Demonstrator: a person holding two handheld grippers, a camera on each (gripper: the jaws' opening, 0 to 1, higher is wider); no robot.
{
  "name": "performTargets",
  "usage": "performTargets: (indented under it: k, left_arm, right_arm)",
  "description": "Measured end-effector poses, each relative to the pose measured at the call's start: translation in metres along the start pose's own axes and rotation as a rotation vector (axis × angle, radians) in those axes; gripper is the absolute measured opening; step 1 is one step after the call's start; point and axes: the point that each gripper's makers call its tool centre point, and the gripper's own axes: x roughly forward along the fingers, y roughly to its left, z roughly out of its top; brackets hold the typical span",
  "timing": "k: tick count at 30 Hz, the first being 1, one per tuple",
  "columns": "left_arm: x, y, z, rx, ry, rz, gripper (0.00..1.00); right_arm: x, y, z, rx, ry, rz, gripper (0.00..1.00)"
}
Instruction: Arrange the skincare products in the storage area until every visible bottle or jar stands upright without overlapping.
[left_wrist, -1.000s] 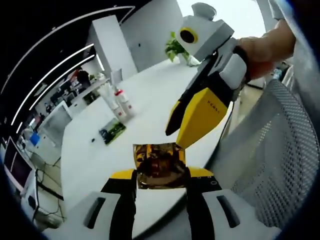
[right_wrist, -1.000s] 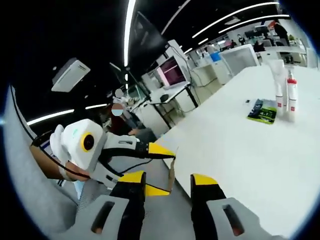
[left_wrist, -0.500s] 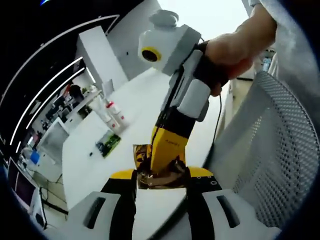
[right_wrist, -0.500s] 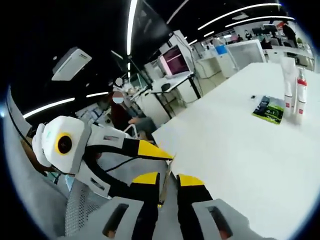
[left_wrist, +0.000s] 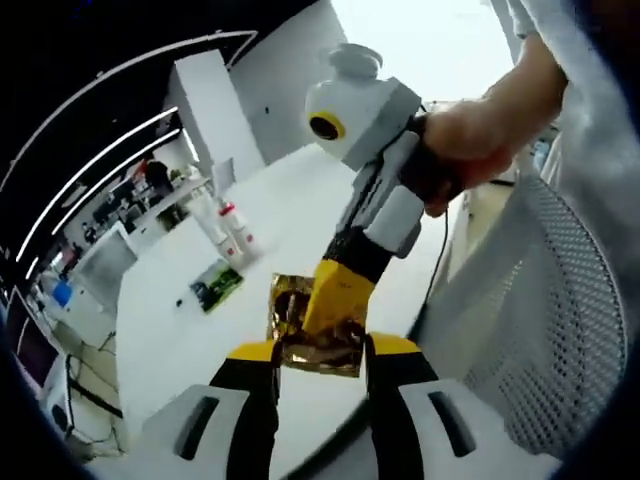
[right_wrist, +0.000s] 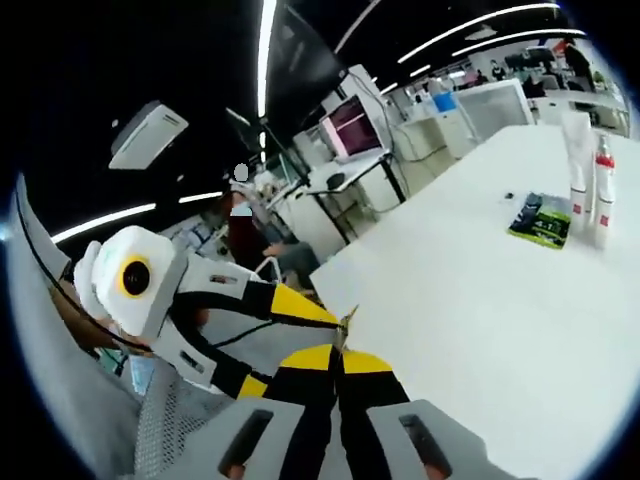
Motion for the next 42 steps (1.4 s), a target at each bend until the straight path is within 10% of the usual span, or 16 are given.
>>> performTargets:
  k: [8, 13, 20, 42]
  left_arm:
    - [-0.012, 0.004, 0.034, -0.451, -0.189, -0.105, 0.48]
    - [-0.021, 0.005, 0.042, -0.611, -0.231, -0.181, 0.32]
    - [-0.027, -0.005, 0.050, -0.645, -0.253, -0.272, 0.06]
    - [-0.035, -0.006, 0.058, -0.712, -0.295, -0.343, 0.00]
  right_arm:
    - [-0.026, 0.003, 0.025, 0.119, -0.181, 0.106, 0.00]
    - [-0.039, 0.024, 0.037, 0.159, -0.300, 0.248, 0.00]
    - [-0.043, 0.040, 0.039, 0.134, -0.339, 0.313, 0.00]
    - [-0.043, 0.047, 0.043, 0.133, -0.400, 0.341, 0.00]
